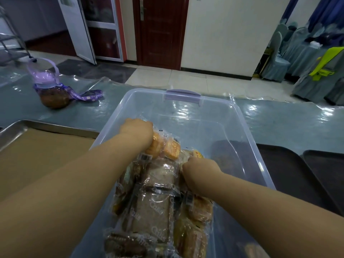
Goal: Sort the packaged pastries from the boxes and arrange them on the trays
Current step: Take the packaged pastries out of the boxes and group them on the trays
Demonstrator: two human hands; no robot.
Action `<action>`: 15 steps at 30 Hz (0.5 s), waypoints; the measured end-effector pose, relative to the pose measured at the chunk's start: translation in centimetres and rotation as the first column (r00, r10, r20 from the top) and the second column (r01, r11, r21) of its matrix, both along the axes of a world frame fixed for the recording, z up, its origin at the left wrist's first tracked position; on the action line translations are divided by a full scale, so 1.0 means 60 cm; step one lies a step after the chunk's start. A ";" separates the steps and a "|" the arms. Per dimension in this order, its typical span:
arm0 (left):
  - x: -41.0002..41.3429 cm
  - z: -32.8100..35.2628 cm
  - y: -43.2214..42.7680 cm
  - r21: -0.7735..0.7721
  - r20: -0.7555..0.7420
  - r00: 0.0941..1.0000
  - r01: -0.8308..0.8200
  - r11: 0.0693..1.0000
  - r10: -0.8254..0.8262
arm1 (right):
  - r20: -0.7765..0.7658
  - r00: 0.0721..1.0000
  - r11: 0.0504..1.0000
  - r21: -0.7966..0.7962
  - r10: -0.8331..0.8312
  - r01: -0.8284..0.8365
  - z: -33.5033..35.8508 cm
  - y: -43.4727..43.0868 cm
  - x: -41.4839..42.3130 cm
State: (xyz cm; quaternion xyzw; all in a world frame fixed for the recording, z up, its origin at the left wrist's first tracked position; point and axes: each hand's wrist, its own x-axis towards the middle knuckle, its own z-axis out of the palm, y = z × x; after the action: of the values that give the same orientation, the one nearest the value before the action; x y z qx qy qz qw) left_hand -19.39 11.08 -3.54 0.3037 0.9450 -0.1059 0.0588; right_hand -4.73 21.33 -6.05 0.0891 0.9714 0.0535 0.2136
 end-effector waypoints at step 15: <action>-0.023 -0.083 0.036 0.272 0.311 0.930 -0.285 0.919 0.196 | -0.160 0.966 0.979 -0.063 -0.204 0.196 0.027 0.028 -0.008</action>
State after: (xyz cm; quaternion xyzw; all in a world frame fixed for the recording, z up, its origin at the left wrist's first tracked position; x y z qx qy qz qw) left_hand -20.76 13.22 -8.49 0.2014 0.9624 0.0965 0.1546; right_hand -5.20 22.98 -4.46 0.1858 0.9728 0.0015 0.1386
